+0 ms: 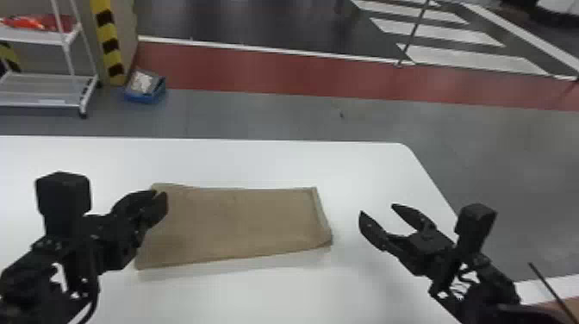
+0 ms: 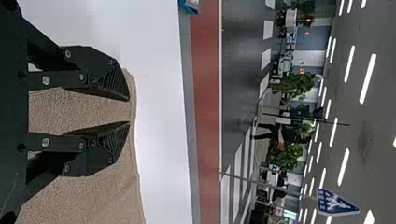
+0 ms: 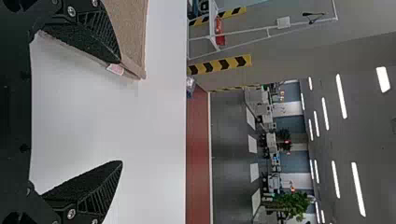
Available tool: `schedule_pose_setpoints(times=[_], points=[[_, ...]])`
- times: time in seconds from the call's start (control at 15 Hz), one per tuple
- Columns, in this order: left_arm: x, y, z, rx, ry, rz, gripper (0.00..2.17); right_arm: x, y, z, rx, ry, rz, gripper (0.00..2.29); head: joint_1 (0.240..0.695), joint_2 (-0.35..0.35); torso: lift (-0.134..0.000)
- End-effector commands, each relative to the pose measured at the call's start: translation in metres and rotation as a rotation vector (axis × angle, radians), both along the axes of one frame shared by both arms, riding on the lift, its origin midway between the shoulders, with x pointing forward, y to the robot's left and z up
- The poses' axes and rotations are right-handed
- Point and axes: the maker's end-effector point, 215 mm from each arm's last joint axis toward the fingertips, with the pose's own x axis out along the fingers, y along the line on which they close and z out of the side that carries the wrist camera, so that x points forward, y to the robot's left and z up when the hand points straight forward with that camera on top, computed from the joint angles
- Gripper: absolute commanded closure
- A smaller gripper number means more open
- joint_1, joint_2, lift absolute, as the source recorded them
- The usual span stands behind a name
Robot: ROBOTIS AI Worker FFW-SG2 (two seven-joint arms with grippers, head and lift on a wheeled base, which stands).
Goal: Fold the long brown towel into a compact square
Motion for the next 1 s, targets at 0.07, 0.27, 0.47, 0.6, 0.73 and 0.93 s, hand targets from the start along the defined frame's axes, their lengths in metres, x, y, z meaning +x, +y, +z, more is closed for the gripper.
schedule_pose_setpoints(times=[0.07,0.27,0.47,0.6,0.73,0.93], points=[[0.009,-0.001,-0.021,0.020,0.047,-0.040,1.83,0.023,0.034,-0.005,-0.024,0.042,0.052,0.13,0.695,-0.207,-0.125],[0.008,0.003,-0.045,0.041,0.112,-0.044,1.83,0.037,0.049,-0.028,-0.027,0.122,0.070,0.13,0.695,-0.177,-0.125],[0.006,0.006,-0.055,0.053,0.136,-0.042,1.83,0.047,0.052,-0.037,-0.022,0.161,0.057,0.13,0.695,-0.155,-0.125],[0.006,0.005,-0.054,0.057,0.135,-0.043,1.83,0.055,0.054,-0.041,-0.029,0.174,0.047,0.15,0.695,-0.149,-0.125],[0.009,0.003,-0.052,0.058,0.132,-0.037,1.83,0.060,0.056,-0.045,-0.023,0.183,0.049,0.19,0.695,-0.144,-0.125],[0.007,0.000,-0.055,0.059,0.136,-0.038,1.83,0.060,0.062,-0.057,-0.009,0.228,0.050,0.36,0.695,-0.142,-0.125]])
